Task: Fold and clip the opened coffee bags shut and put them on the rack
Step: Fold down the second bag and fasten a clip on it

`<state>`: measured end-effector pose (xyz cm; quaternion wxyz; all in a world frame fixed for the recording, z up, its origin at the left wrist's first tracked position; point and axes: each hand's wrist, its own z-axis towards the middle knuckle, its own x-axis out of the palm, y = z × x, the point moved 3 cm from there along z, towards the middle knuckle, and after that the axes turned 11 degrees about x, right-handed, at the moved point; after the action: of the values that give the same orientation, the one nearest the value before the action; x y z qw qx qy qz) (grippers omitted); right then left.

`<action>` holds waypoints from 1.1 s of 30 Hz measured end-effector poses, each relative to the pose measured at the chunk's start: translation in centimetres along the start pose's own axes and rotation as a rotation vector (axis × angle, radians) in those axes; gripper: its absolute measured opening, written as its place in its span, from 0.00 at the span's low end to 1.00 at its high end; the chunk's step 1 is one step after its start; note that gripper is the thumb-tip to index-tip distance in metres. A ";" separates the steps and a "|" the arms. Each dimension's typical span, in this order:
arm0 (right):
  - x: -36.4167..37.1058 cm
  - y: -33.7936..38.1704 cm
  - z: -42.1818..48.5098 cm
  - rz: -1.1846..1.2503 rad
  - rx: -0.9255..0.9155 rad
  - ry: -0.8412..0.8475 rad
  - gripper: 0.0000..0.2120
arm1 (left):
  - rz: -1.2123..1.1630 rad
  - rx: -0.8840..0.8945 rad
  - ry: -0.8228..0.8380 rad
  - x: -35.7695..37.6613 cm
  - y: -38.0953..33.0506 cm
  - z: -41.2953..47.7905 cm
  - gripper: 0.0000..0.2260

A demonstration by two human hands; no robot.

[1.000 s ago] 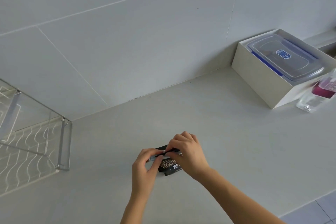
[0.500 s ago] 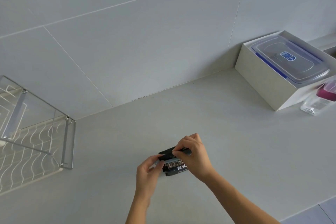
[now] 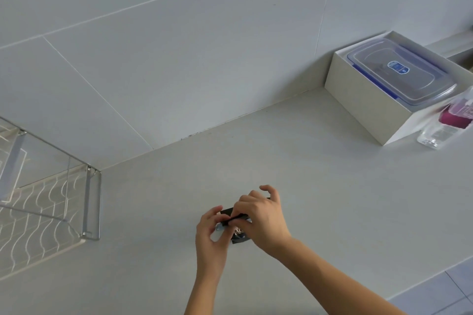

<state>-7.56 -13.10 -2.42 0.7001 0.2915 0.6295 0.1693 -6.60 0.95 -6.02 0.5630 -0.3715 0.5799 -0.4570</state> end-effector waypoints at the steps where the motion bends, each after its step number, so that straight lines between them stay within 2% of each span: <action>1: -0.1 -0.4 -0.1 0.034 0.005 -0.009 0.08 | -0.012 0.013 0.000 0.1 0.0 -0.1 0.09; 8: -0.3 -1.2 -0.2 0.081 -0.001 0.021 0.06 | 0.030 0.076 -0.015 0.6 -0.3 -0.3 0.10; 10: -1.2 -1.0 0.3 0.224 0.037 -0.010 0.05 | 0.100 0.067 0.001 -0.1 -0.5 0.5 0.10; 12: -3.1 -1.7 1.5 0.458 0.143 -0.128 0.07 | 0.262 0.072 0.028 -1.1 -0.9 1.3 0.09; 14: -4.8 -3.4 2.6 0.623 0.296 -0.191 0.10 | 0.562 0.142 0.107 -1.4 -2.1 2.2 0.07; 15: -5.0 -4.4 2.9 0.680 0.382 -0.182 0.11 | 0.693 0.198 0.152 -1.0 -2.9 2.6 0.06; 17: -3.8 -6.1 2.5 0.701 0.535 -0.088 0.13 | 0.798 0.310 0.235 1.1 -4.7 2.9 0.07; 21: 0.0 -6.9 -0.1 0.731 0.599 0.077 0.16 | 0.730 0.440 0.374 5.6 -6.9 1.9 0.07; 24: 0.4 -7.3 0.0 0.721 0.542 0.079 0.15 | 0.673 0.441 0.306 5.6 -6.9 1.5 0.04; 30: 1.4 -7.1 -0.3 0.541 0.365 0.009 0.16 | 0.621 0.507 0.280 4.4 -6.2 0.8 0.05; 33: 1.8 -7.6 -0.2 0.497 0.366 -0.003 0.14 | 0.539 0.456 0.240 4.6 -5.9 0.3 0.04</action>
<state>-8.44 -17.83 -8.53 0.5741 0.5580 0.5579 0.2185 -7.23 -5.25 -1.83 0.6593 -0.0143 0.6023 -0.4499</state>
